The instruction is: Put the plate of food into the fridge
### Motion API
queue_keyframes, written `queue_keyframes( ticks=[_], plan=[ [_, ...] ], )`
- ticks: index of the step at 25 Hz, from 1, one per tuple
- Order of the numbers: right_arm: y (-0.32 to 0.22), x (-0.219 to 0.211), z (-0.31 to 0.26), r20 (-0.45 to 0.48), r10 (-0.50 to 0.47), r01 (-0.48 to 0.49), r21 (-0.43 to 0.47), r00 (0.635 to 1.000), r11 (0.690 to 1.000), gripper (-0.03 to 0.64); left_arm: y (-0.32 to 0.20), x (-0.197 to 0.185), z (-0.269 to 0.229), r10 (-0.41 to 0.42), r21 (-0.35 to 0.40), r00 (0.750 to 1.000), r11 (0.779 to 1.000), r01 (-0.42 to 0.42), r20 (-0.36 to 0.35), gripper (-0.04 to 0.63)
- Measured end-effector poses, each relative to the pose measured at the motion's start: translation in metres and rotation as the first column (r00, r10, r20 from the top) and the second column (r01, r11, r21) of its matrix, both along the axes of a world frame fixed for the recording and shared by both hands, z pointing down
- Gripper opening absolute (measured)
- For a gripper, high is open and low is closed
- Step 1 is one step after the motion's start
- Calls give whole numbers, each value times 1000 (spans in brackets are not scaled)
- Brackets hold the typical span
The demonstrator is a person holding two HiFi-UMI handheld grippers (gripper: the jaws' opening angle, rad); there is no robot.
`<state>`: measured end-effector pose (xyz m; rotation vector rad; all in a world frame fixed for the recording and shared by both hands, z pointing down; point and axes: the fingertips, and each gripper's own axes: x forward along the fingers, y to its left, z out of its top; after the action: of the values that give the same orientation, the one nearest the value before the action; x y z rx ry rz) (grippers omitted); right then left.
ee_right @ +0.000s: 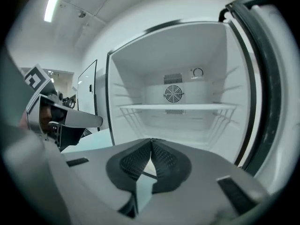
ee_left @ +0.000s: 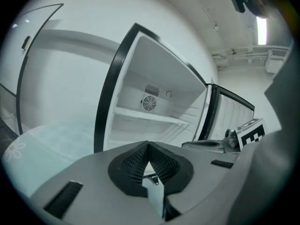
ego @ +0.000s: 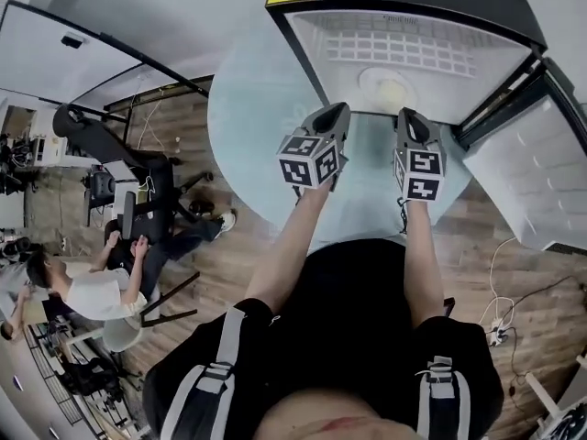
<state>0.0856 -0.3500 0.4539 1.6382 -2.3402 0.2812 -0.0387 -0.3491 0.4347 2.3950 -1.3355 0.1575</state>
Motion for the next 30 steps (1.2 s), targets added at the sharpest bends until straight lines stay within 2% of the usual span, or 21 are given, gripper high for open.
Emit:
queue_keyframes(
  ticks=[4,6,11,15,17,21,26,30],
  plan=[
    [44,-25,-39,19,-45,44,77,999,996,5,40,-12,-37,34,116,994,992,-46,105,3],
    [70,-36,-46,25,-59,56,82,998,995,5,64,-17,-50,40,153,990,986,-60,133,3],
    [141,-40,-59,42,-140,136,89,989,987,3,121,9,-63,94,192,992,975,-108,80,3],
    [164,-38,-66,51,-160,155,98,986,983,3,151,25,-64,107,235,984,962,-138,140,3],
    [170,-35,-68,59,-165,159,95,985,983,3,165,37,-65,119,245,985,958,-148,128,3],
    [177,-23,-75,74,-198,190,103,977,976,2,167,47,-65,100,241,986,962,-130,133,3],
    [185,15,-74,86,-222,214,93,971,972,2,170,73,-82,56,272,991,958,-88,121,3],
    [185,27,-64,100,-241,234,78,965,969,2,171,91,-67,70,238,990,966,-97,119,3]
  ],
)
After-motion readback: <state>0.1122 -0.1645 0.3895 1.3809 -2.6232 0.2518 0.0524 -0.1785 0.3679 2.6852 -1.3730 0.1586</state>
